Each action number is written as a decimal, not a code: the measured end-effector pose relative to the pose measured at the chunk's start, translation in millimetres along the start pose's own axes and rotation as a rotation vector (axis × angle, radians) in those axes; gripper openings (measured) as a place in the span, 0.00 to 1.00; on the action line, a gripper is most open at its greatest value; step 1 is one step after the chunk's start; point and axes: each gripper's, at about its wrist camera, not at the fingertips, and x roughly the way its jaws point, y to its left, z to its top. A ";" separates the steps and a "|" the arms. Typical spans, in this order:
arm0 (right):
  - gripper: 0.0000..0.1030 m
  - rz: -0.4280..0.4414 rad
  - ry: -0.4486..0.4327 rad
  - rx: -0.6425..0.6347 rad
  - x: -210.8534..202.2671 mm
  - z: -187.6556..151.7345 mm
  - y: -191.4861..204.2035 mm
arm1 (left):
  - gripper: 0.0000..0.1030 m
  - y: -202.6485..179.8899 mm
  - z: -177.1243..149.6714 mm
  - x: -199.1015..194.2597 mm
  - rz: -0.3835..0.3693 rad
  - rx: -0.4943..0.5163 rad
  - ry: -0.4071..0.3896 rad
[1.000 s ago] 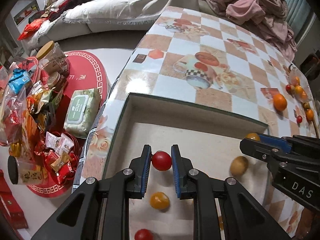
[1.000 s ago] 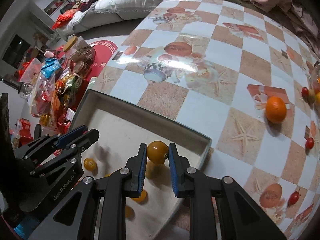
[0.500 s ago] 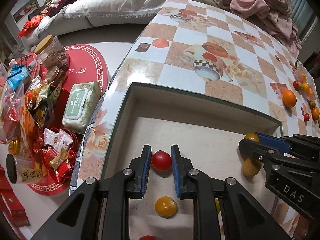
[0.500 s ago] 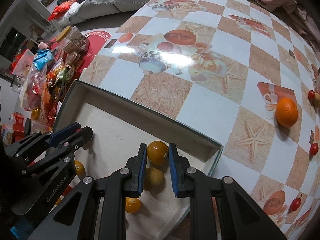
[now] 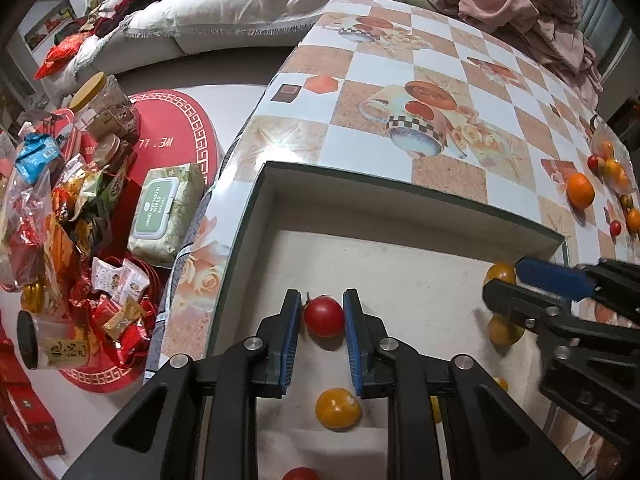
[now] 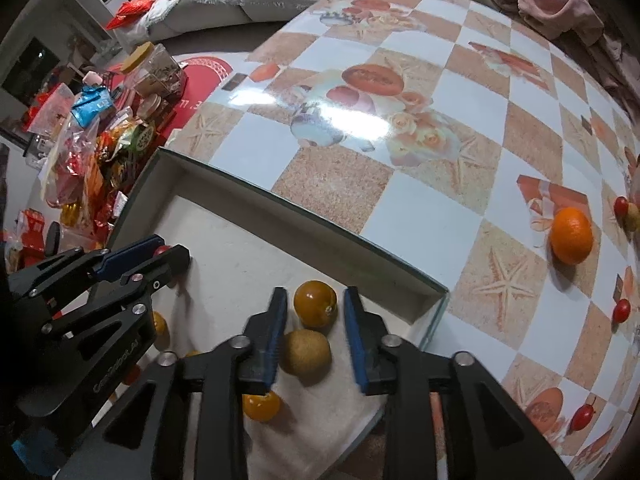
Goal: Organize fruits
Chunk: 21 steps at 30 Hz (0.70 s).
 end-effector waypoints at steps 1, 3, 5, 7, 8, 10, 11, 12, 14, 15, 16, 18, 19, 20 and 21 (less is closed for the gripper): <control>0.41 0.003 -0.006 0.002 -3.7 -0.7 -0.1 | 0.22 -0.8 -0.7 -0.6 0.005 0.008 0.002; 0.46 0.013 -0.021 0.005 -12.1 -1.2 0.1 | 0.22 -3.2 -2.7 -1.5 0.000 0.021 0.012; 0.51 0.015 -0.032 0.004 -19.8 -3.0 -0.1 | 0.22 -5.9 -5.3 -2.4 -0.004 0.030 0.021; 0.52 0.012 -0.044 0.006 -30.3 -7.0 -1.7 | 0.23 -9.6 -8.9 -4.5 0.001 0.043 0.024; 0.52 0.010 -0.047 0.013 -33.9 -8.8 -2.0 | 0.23 -11.1 -10.5 -5.1 0.002 0.047 0.027; 0.53 0.008 -0.049 0.034 -42.1 -13.1 -6.4 | 0.23 -12.9 -13.3 -6.8 -0.002 0.049 0.027; 0.53 0.007 -0.049 0.046 -46.6 -16.0 -8.7 | 0.23 -13.3 -14.4 -7.6 -0.002 0.046 0.025; 0.53 0.007 -0.048 0.052 -50.3 -18.7 -11.0 | 0.23 -13.4 -15.4 -7.9 -0.006 0.042 0.026; 0.53 0.004 -0.044 0.059 -54.7 -23.4 -12.6 | 0.54 -13.3 -16.6 -7.6 -0.020 0.032 0.027; 0.53 0.003 -0.041 0.064 -57.2 -26.6 -13.5 | 0.90 -12.8 -17.5 -9.3 -0.015 0.023 0.009; 0.53 -0.001 -0.039 0.067 -59.4 -29.1 -15.0 | 0.96 -12.4 -18.1 -11.7 -0.006 0.020 -0.012; 0.53 -0.005 -0.034 0.078 -63.5 -33.9 -18.0 | 0.96 -12.9 -16.9 -14.3 -0.007 0.022 -0.025; 0.53 -0.004 -0.031 0.083 -64.5 -35.5 -19.0 | 0.96 -12.4 -15.7 -13.6 -0.008 0.021 -0.020; 0.53 -0.004 -0.027 0.088 -65.6 -37.4 -19.8 | 0.96 -12.3 -14.5 -13.4 -0.005 0.021 -0.017; 0.53 -0.005 -0.025 0.090 -67.4 -39.5 -21.0 | 0.96 -12.4 -13.2 -14.1 0.002 0.023 -0.017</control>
